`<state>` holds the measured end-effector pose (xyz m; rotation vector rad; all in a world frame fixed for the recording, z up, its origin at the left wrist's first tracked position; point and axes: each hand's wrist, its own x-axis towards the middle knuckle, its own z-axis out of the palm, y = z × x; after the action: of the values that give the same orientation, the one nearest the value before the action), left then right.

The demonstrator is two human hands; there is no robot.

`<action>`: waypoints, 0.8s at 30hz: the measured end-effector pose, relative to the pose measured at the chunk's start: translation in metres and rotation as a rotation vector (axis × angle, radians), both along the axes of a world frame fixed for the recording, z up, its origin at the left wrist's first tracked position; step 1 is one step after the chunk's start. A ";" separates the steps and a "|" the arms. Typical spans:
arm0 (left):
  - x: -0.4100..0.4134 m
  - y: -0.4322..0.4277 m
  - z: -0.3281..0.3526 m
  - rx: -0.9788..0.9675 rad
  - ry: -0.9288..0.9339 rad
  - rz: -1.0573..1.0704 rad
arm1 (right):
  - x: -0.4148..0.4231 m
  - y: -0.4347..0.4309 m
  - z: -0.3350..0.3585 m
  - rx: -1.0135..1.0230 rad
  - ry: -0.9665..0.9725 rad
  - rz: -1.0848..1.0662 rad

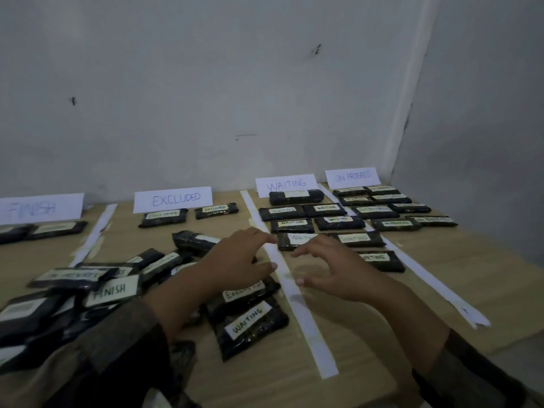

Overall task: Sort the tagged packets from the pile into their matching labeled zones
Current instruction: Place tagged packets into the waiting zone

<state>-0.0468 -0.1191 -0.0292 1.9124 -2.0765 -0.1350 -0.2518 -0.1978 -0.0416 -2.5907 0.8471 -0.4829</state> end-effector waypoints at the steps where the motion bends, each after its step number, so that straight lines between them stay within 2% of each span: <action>1: 0.006 0.005 -0.001 0.018 -0.003 0.006 | 0.008 0.005 -0.001 0.006 0.003 0.026; 8: 0.037 0.049 -0.003 0.102 0.041 -0.011 | 0.048 0.032 -0.013 0.004 0.067 0.181; 13: 0.056 0.072 -0.008 0.132 0.049 -0.021 | 0.058 0.051 -0.015 -0.100 0.275 0.208; 16: 0.059 0.078 -0.014 0.136 0.045 -0.018 | 0.056 0.055 -0.016 -0.175 0.321 0.195; 24: 0.044 0.081 -0.020 0.130 0.019 -0.051 | 0.051 0.061 -0.038 -0.032 0.142 0.174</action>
<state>-0.0030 -0.0382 -0.0495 1.9236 -2.1531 -0.3057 -0.2005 -0.1366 -0.0795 -2.7233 0.6545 -0.2670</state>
